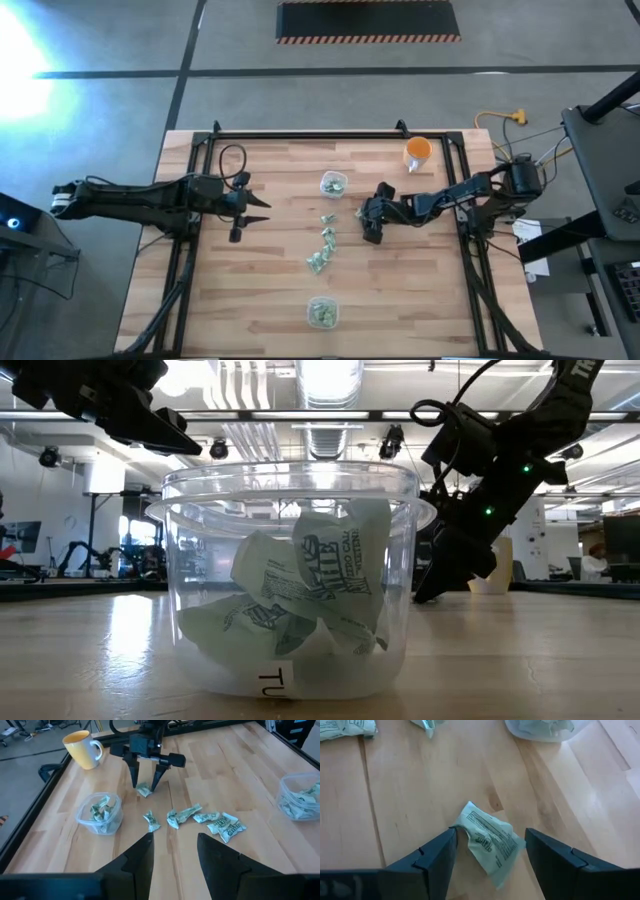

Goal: Pick and place items into bin
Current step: Put the stevia packet into the bottom transparent bin

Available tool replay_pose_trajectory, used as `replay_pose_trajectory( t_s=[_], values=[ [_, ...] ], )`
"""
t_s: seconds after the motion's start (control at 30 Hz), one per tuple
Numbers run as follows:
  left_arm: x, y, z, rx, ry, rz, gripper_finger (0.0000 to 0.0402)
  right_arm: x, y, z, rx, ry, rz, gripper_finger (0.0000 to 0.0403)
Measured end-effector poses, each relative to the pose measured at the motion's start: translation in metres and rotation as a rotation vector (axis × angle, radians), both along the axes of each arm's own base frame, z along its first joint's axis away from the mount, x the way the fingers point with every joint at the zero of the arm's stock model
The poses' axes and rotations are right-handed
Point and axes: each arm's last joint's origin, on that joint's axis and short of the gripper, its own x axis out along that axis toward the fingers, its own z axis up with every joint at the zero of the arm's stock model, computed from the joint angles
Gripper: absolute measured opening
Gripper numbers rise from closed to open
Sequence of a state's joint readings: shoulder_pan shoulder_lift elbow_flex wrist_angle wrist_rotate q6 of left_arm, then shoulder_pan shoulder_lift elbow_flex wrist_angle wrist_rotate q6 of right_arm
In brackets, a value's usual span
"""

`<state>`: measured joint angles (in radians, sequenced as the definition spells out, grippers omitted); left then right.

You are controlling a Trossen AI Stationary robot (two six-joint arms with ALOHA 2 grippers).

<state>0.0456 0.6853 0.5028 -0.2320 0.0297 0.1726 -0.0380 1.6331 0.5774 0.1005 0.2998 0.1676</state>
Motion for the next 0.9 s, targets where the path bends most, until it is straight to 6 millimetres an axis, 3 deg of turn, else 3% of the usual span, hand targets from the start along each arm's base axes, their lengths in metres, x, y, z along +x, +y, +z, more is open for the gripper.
replay_pose_trajectory(
  t_s=[0.17,0.67,0.9],
  values=[
    [0.0001,0.0,-0.0003,0.0,0.002,0.0,0.0135,-0.0004,0.0004,0.0009,0.007,-0.001,0.007,0.0203],
    [0.0005,0.0,-0.0006,-0.001,-0.001,0.0,0.0135,-0.0014,0.0019,0.0009,0.039,0.008,0.042,0.0055],
    [0.0005,0.0,-0.0006,-0.001,-0.001,0.0,0.0135,-0.0044,0.004,0.0082,0.07,-0.007,0.074,0.0023]
  ],
)
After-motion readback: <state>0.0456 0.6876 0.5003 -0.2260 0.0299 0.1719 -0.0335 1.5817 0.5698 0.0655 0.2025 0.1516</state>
